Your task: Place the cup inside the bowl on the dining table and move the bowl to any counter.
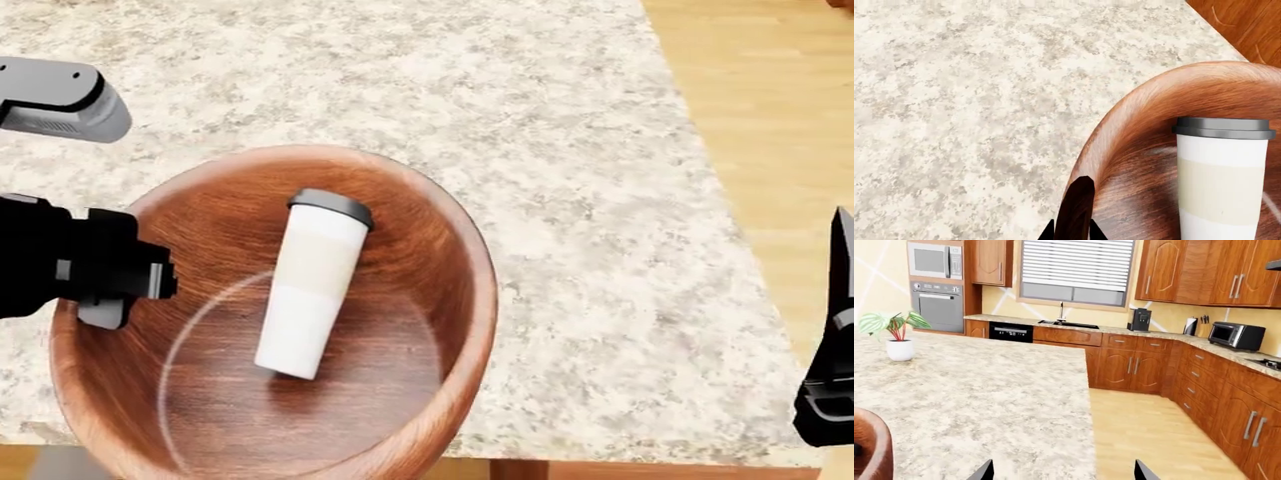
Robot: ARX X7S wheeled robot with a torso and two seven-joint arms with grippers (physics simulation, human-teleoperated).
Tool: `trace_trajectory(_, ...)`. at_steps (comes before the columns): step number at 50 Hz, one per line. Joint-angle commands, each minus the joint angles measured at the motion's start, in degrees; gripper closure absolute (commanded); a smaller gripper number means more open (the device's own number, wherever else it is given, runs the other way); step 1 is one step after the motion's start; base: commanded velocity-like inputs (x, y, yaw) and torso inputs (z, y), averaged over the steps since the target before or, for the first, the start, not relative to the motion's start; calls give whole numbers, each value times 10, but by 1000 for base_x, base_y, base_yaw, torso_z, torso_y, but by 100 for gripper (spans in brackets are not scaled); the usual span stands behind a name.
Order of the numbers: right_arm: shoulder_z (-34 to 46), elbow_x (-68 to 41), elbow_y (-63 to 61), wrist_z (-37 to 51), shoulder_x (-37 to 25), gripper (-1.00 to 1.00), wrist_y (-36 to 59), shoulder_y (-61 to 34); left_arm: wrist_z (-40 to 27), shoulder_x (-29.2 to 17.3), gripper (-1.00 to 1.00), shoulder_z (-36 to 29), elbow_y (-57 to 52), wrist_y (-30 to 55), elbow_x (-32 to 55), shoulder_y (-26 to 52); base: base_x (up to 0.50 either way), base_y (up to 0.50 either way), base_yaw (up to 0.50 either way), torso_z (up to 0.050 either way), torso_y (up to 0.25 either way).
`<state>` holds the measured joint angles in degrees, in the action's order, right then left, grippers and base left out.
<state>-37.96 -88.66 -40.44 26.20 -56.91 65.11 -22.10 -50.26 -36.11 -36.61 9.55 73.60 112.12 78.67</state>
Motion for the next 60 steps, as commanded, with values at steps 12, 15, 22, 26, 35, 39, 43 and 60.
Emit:
trace_trajectory(12,-18,6,-4,-6,1,-100,6,19,6,-4,100,-5,0,-14,-12,10,-94,-500,0,1,0)
trace_trajectory(15,-18,6,-4,-7,0,-100,5,19,3,-2,100,-5,-4,-18,-11,7,-86,-500,0,0,0)
trace_trajectory(22,-3,10,-1,-7,-2,-100,1,11,18,0,100,-9,4,-18,-25,9,-76,-500,0,0,0)
trace_trajectory(26,6,16,-1,-9,1,-100,-3,8,20,-3,100,-9,5,-17,-24,13,-76,-500,0,0,0)
trace_trajectory(35,5,17,-1,-13,0,-100,-4,13,25,-2,100,-11,8,-20,-29,14,-77,-500,0,0,0)
trace_trajectory(39,-4,17,-4,-15,3,-100,-4,21,25,-3,100,-13,5,-20,-29,15,-73,-500,0,3,0)
trace_trajectory(43,-23,18,-6,-21,5,-100,0,35,22,-3,100,-12,-1,-26,-29,7,-73,-500,0,0,0)
trace_trajectory(60,-26,8,-4,-16,-3,-100,-3,36,31,1,100,-17,-4,-34,-37,4,-27,-500,0,0,0)
